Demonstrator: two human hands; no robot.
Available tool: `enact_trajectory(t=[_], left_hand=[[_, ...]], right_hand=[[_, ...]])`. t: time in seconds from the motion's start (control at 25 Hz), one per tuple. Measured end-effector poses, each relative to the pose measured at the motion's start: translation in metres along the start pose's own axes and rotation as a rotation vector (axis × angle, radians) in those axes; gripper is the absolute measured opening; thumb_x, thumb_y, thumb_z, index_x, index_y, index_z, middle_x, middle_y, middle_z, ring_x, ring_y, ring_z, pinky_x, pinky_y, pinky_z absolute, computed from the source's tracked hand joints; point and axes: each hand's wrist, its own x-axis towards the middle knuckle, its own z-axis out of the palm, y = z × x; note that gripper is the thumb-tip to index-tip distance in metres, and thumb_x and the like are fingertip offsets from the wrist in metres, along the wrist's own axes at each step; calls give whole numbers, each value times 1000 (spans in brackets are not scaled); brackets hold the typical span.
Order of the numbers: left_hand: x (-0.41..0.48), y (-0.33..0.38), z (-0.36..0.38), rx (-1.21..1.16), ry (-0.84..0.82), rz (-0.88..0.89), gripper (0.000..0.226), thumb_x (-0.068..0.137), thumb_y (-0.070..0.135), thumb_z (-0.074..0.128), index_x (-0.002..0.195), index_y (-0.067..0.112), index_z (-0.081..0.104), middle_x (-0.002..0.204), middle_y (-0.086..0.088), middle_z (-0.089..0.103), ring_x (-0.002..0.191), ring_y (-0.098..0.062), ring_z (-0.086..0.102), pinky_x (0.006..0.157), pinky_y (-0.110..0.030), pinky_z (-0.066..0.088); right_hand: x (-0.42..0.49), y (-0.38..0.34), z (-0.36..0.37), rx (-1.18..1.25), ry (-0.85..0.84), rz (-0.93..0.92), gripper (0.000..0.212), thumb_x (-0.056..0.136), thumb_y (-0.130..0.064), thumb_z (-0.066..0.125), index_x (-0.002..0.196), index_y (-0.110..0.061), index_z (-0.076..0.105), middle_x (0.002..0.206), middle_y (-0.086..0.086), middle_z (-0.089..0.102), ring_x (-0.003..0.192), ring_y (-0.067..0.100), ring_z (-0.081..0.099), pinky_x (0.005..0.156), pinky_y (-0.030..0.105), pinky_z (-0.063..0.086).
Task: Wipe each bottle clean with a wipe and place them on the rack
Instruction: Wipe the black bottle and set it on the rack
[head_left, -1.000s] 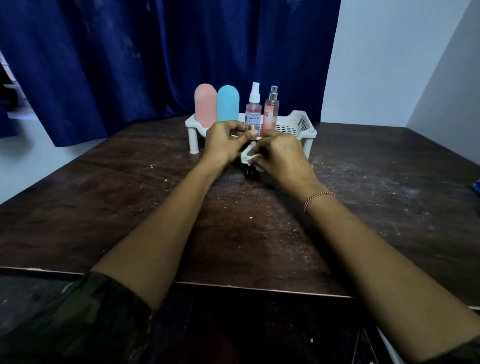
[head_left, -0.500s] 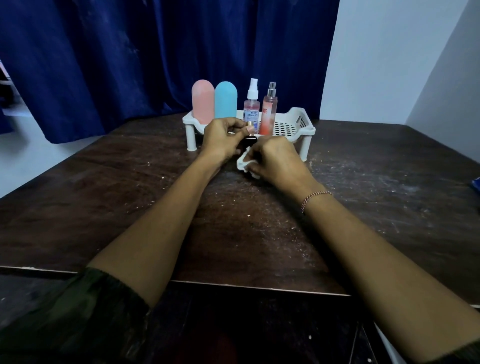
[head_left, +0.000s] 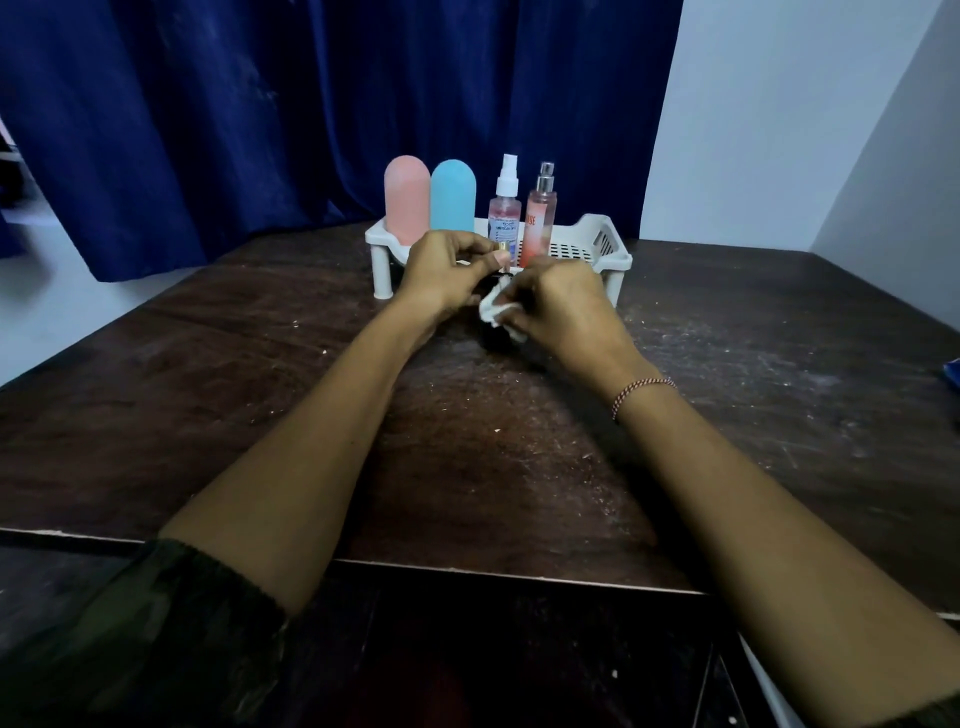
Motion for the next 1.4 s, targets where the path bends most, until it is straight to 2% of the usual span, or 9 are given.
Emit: enact_trajectory(t=[0.12, 0.36, 0.52, 0.68, 0.88, 1.0, 1.08, 1.28, 1.4], left_hand=[[-2, 3, -1, 68, -27, 23, 9, 89, 13, 62, 97, 12, 63, 91, -3, 63, 84, -19, 60, 64, -31, 53], [-6, 7, -2, 82, -53, 6, 16, 92, 12, 57, 107, 10, 62, 94, -1, 60, 89, -15, 58, 63, -23, 52], [-6, 8, -3, 47, -104, -2, 15, 93, 11, 55, 107, 11, 60, 95, -3, 61, 95, -18, 60, 78, -34, 55], [-5, 7, -6, 22, -148, -8, 16, 94, 10, 53, 108, 8, 60, 89, -2, 61, 89, -17, 59, 72, -28, 52], [-7, 10, -4, -64, -188, -31, 15, 96, 4, 45, 103, 10, 57, 85, 0, 61, 81, -9, 59, 72, -20, 52], [-9, 10, -3, -113, -189, -33, 14, 96, 3, 45, 103, 8, 56, 83, 0, 61, 76, -8, 59, 68, -18, 52], [-7, 10, -3, -130, -190, -34, 13, 95, 4, 46, 103, 7, 56, 82, -1, 61, 75, -10, 59, 68, -19, 52], [-7, 10, -4, -145, -173, -74, 18, 95, 4, 48, 111, 4, 56, 86, -1, 61, 81, -9, 59, 69, -22, 53], [-8, 11, -5, -163, -163, -82, 17, 93, 5, 51, 109, 6, 56, 87, -1, 62, 80, -10, 60, 70, -25, 53]], right_hand=[[1, 2, -2, 5, 179, -19, 17, 83, -13, 64, 97, -7, 70, 96, 9, 62, 89, 25, 57, 78, 37, 46], [2, 9, 5, 61, 243, -15, 17, 85, -4, 58, 100, -3, 67, 100, 12, 60, 96, 27, 53, 83, 38, 46], [3, 13, 7, 136, 249, 13, 17, 84, -1, 59, 100, -2, 67, 99, 11, 60, 92, 24, 56, 81, 26, 44], [3, 12, 7, 157, 244, -33, 17, 82, -1, 62, 98, -5, 69, 97, 11, 61, 90, 25, 56, 81, 32, 47], [1, 13, 3, 162, 247, 44, 17, 82, 0, 63, 97, -3, 69, 98, 10, 61, 91, 22, 57, 84, 31, 49], [0, 8, 4, 148, 255, -12, 17, 82, -1, 62, 97, -5, 69, 98, 10, 60, 92, 22, 56, 83, 32, 48], [3, 7, 6, 122, 243, -58, 16, 83, -3, 61, 98, -5, 68, 97, 11, 59, 92, 24, 55, 81, 33, 48], [3, 13, 6, 113, 242, 16, 17, 84, -4, 62, 99, -5, 68, 99, 9, 59, 94, 23, 56, 85, 36, 49], [2, 9, 5, 110, 240, -26, 17, 83, -6, 63, 99, -4, 68, 99, 9, 60, 92, 23, 57, 84, 37, 49]])
